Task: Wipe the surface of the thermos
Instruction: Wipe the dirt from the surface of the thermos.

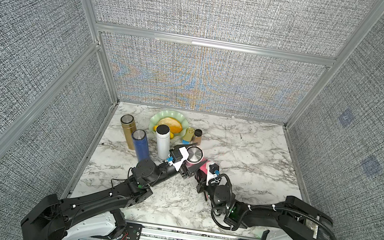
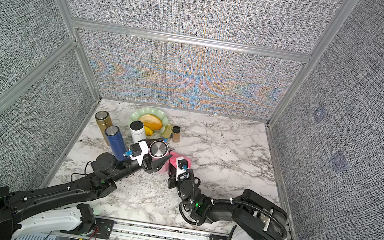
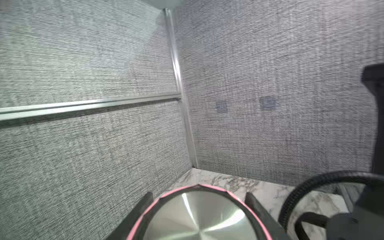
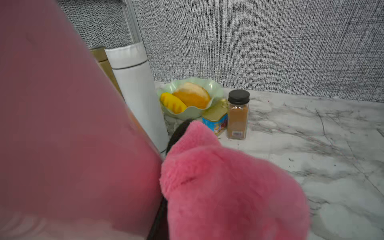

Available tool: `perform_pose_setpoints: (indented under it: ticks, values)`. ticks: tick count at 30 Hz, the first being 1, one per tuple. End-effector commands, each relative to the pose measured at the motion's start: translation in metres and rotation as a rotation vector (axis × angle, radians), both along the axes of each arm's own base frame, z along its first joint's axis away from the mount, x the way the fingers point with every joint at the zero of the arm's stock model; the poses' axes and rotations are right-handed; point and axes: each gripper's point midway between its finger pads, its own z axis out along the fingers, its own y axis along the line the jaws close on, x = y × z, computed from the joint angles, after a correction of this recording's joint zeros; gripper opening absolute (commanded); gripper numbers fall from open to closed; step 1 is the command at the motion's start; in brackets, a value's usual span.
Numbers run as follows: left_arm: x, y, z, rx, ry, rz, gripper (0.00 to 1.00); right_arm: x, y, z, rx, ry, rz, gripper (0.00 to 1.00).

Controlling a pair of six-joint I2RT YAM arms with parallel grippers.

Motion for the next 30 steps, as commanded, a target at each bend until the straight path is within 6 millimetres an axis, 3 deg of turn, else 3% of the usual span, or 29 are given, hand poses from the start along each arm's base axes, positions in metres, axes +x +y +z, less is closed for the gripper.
perform_pose_setpoints:
  ticks: [1,4,7,17,24,30]
  values:
    - [-0.013,0.009,0.024,-0.045,-0.225,0.034,0.00,-0.001,-0.009,0.035,0.103,-0.036,0.001,0.00]
    - [0.006,0.022,0.019,-0.062,-0.250,0.181,0.00,-0.005,-0.026,0.060,0.111,-0.071,-0.011,0.00]
    - [0.008,0.033,0.012,-0.085,-0.299,0.254,0.00,-0.017,-0.036,0.083,0.134,-0.083,0.025,0.00]
    - [0.000,0.024,-0.015,-0.015,-0.463,0.262,0.00,-0.084,-0.015,0.146,0.215,-0.114,0.417,0.00]
    - [0.000,0.000,-0.032,0.053,-0.503,0.190,0.00,-0.103,0.011,0.147,0.183,-0.078,0.548,0.00]
    - [-0.028,-0.012,-0.049,0.090,-0.583,0.033,0.00,-0.080,0.033,0.122,0.128,0.027,0.471,0.00]
